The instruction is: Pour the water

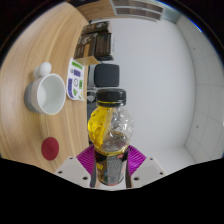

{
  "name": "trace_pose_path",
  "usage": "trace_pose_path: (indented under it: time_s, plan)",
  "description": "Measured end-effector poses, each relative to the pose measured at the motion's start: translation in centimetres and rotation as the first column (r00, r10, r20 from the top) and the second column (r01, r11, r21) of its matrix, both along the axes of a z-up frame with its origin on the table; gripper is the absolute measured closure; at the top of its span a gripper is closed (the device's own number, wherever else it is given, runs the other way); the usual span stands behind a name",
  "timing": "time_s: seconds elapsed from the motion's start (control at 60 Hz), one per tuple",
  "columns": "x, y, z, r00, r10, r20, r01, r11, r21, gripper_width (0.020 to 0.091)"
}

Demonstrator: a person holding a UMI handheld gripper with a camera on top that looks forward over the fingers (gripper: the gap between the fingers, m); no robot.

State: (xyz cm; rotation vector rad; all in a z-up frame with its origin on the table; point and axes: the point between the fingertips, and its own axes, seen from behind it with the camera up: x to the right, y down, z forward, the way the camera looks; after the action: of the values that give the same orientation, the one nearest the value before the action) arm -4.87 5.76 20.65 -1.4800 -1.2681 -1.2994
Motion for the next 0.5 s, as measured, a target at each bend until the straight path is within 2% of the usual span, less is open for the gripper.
trace_pose_path:
  time_s: [0.117, 0.233, 0.367, 0.5]
  plan:
    - [0.9, -0.7, 2.2, 0.889, -0.022, -0.458, 0.032, 0.999, 0.015, 0.0706]
    - [1.2, -1.5, 3.9, 0.574, -0.013, -0.819, 0.033, 0.999, 0.007, 0.0706]
    - [2.3, -1.2, 2.0, 0.229, -0.059, -0.972, 0.018, 0.998, -0.056, 0.0707]
    - [4.4, -0.1, -3.0, 0.054, -0.13, -0.99, 0.014, 0.991, -0.13, 0.0707]
